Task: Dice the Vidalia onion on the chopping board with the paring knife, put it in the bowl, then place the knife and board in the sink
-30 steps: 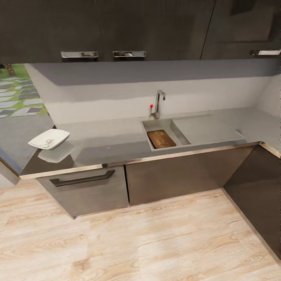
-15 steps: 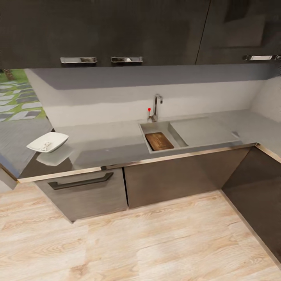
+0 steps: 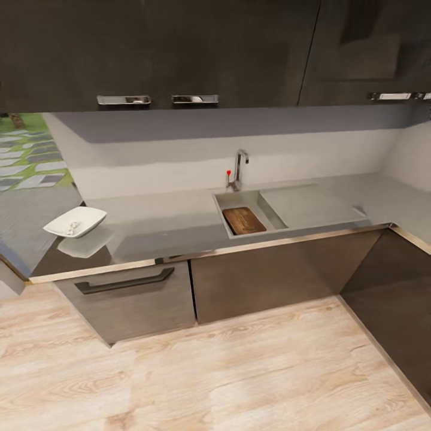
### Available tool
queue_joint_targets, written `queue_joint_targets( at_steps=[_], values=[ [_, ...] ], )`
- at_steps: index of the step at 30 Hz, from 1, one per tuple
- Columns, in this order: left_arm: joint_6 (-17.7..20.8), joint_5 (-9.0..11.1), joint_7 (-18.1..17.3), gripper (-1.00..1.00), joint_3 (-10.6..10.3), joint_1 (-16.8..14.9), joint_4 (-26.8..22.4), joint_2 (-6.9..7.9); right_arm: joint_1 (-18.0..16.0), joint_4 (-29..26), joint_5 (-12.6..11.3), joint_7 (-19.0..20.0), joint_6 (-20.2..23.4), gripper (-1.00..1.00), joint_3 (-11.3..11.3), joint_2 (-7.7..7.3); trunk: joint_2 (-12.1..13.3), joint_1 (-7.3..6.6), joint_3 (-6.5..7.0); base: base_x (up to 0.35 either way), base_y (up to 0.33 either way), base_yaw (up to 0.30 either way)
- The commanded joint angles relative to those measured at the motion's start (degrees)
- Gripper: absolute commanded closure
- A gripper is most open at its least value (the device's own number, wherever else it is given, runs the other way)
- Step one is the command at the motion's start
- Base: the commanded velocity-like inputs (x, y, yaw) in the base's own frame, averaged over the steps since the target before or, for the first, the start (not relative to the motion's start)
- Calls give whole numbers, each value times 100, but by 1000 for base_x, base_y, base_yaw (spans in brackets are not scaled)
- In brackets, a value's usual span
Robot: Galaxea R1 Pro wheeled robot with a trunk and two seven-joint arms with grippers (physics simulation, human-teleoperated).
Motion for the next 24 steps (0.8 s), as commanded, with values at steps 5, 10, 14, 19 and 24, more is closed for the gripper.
queue_joint_targets(
  at_steps=[5, 10, 14, 19, 24],
  values=[
    [-4, 33, 8, -100, 9, 5, -14, -2, -13, -22, 4, -47, -17, -100, 45, -2, -11, 4, 36, 0, 0, 0],
    [-4, 33, 8, -100, 8, 5, -14, -2, -13, -22, 4, -47, -18, -100, 45, -2, -11, 4, 82, 0, 0, 0],
    [-4, 33, 8, -100, 9, 5, -14, -2, -13, -21, 4, -47, -20, -100, 45, -2, -11, 4, 118, 0, 0, 0],
    [-4, 33, 8, -100, 9, 5, -16, -2, -13, -20, 4, -47, -20, -100, 45, -2, -11, 4, 164, 0, 0, 0],
    [-4, 33, 8, -100, 9, 5, -16, -2, -13, -20, 4, -47, -19, -100, 45, -2, -11, 4, 210, 0, 0, 0]
  ],
)
